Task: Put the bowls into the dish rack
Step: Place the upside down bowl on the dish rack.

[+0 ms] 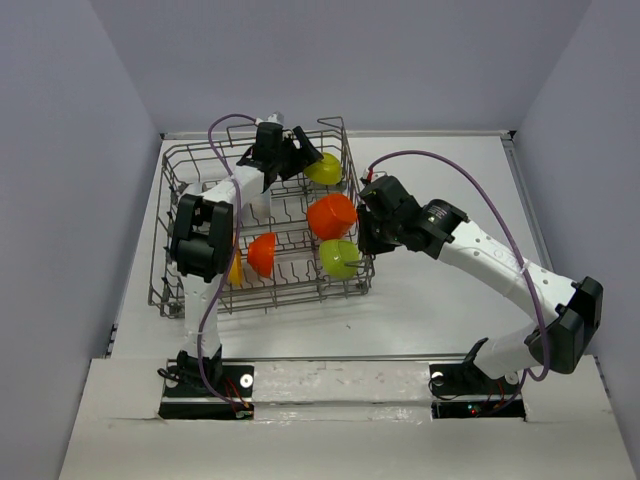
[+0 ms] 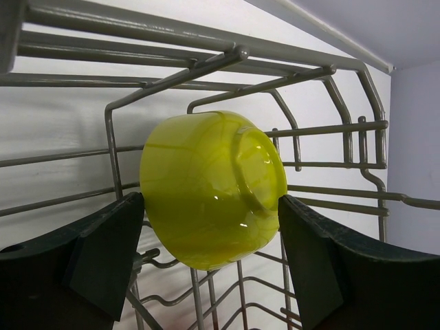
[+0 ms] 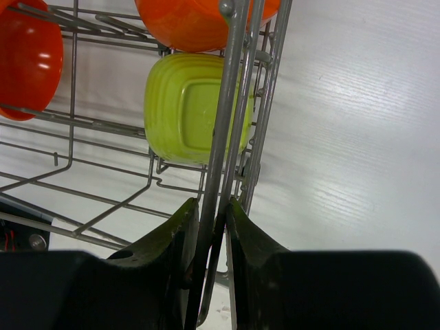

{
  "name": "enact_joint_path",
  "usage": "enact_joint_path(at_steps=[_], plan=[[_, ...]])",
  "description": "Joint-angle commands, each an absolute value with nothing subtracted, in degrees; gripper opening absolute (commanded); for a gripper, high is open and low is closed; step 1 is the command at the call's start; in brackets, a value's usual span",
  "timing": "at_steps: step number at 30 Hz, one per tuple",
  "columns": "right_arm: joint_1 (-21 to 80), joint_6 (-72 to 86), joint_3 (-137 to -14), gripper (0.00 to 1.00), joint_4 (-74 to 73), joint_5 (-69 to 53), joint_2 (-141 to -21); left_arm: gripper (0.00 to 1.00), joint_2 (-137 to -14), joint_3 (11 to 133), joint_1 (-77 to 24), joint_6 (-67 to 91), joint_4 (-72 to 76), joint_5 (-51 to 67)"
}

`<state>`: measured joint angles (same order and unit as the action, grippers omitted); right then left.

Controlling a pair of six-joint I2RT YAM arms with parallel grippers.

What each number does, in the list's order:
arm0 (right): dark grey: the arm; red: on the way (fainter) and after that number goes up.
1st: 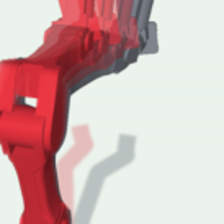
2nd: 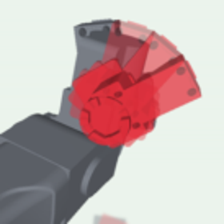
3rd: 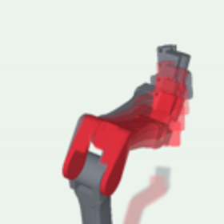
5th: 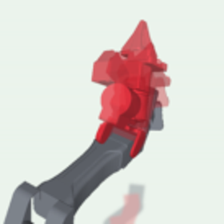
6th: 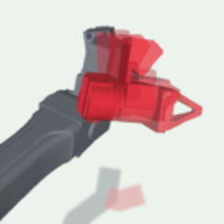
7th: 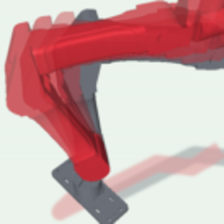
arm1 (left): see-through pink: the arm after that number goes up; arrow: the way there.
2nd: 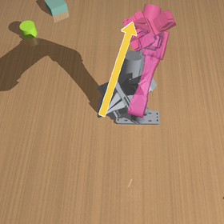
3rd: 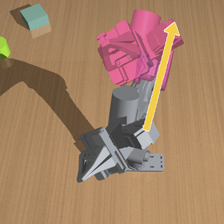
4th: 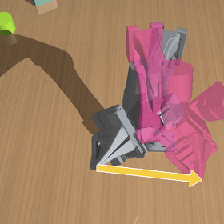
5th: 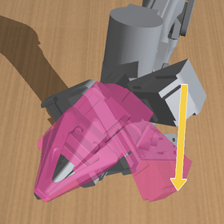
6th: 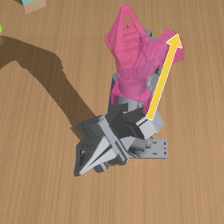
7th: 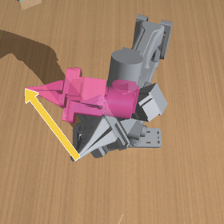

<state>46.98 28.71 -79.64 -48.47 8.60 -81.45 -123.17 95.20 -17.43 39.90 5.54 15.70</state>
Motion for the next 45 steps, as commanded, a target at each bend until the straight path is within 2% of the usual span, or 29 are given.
enact_joint_path(at_steps=[1, 20, 45], plan=[[47.64, 29.18, -79.80, 0.26, -42.19, 6.50, -78.66, 0.88, -119.79, 94.22, -18.19, 41.75, 2.81, 17.84], [47.64, 28.92, -80.59, 0.26, -42.19, 6.50, -79.72, 0.88, -123.13, 99.14, -18.19, 38.50, -4.39, 15.47], [47.64, 29.27, -80.07, 0.26, -41.84, 6.50, -79.37, 0.88, -123.49, 96.59, -17.93, 37.44, -4.66, 14.06]])
